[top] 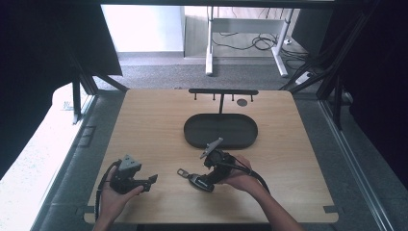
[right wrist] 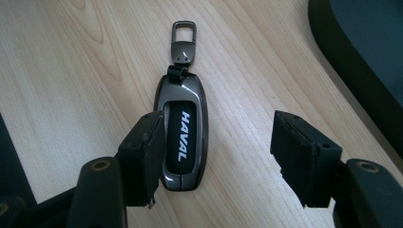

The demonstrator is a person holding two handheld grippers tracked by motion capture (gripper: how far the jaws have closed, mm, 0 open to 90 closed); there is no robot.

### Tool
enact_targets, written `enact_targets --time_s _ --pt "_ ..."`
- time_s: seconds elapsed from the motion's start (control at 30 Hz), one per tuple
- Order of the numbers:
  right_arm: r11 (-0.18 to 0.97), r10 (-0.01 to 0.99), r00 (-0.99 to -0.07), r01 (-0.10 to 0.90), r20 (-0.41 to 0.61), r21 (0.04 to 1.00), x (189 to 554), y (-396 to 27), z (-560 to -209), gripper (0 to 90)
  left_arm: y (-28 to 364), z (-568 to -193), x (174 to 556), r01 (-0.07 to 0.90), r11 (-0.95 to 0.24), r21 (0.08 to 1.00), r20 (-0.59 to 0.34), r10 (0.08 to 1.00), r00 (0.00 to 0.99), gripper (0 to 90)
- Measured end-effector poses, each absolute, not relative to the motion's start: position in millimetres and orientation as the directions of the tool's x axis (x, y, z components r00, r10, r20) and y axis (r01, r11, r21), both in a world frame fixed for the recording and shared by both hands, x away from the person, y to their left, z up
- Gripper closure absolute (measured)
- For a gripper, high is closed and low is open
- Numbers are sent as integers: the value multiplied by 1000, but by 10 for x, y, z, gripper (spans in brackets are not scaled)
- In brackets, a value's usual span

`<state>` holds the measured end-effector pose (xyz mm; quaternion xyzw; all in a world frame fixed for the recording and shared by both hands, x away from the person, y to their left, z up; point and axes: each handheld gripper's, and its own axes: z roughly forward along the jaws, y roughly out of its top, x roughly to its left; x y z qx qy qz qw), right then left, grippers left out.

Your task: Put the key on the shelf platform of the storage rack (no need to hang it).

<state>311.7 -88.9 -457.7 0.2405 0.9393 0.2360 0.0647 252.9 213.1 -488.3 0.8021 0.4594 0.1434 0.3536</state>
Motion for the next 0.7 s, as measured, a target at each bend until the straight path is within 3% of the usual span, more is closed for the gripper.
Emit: enact_targets --time_s 0.7 --pt "797 453 -892 404 -1 449 3066 -730 -4694 322 2127 -4881 2527 635 -329 699 -95 837 539 243"
